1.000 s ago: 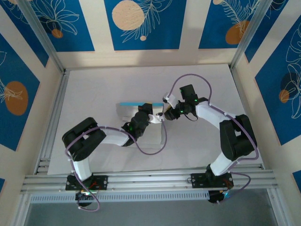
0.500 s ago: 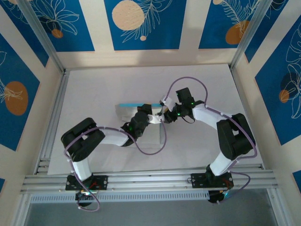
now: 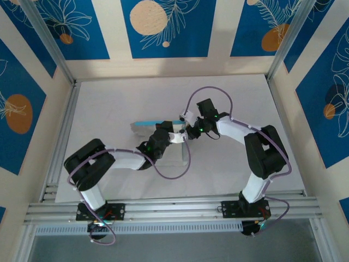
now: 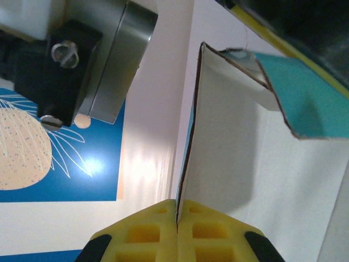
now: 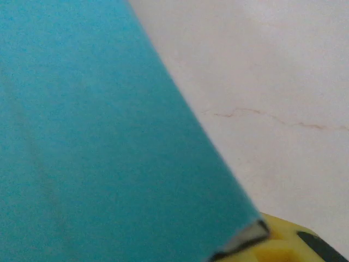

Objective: Fold the paper box

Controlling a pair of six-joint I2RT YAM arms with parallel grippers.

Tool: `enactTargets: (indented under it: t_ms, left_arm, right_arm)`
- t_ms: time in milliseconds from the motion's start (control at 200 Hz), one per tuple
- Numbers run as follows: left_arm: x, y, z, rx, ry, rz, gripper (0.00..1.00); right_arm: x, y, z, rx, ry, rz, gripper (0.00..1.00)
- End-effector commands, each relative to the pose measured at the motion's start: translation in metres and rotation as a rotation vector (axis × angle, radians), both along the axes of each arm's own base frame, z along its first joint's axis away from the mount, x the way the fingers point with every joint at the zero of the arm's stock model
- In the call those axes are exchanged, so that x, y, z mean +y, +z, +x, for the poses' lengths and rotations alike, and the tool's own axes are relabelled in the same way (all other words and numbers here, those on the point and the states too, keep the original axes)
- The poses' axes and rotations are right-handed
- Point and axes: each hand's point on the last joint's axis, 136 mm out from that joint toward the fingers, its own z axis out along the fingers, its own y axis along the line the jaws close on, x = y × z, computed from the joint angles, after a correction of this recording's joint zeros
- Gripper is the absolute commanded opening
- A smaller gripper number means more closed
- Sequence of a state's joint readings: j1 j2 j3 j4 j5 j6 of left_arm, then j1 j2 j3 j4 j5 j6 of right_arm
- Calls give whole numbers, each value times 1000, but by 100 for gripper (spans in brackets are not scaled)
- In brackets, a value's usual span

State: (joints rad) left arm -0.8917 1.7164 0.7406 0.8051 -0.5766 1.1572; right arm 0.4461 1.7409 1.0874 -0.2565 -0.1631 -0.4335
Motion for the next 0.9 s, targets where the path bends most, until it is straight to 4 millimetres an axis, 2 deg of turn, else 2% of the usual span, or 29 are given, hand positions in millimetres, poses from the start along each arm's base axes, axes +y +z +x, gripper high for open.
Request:
enactTargets:
  t_ms: [0, 160, 315, 490, 615, 740, 895]
  left_arm:
    - [-19, 0, -16, 48, -110, -63, 0]
    - [-20, -3, -22, 105, -132, -79, 0]
    - [-16, -1, -24, 161, -136, -103, 0]
    - [-16, 7, -21, 184, -121, -123, 0]
    - [-17, 14, -17, 214, -91, -150, 0]
    - [-18, 22, -14, 233, -61, -193, 0]
    - [-18, 24, -15, 254, -49, -222, 0]
  right_arm:
    - [10, 1, 11, -35, -6, -11, 30]
    - [13, 14, 22, -57, -54, 54, 21]
    - [15, 17, 21, -58, -38, 69, 15]
    - [20, 25, 18, -72, -51, 95, 14]
    - [24, 24, 22, -60, -110, 78, 13]
    - [29, 16, 24, -56, -171, 32, 7]
    - [39, 12, 17, -44, -196, 32, 5]
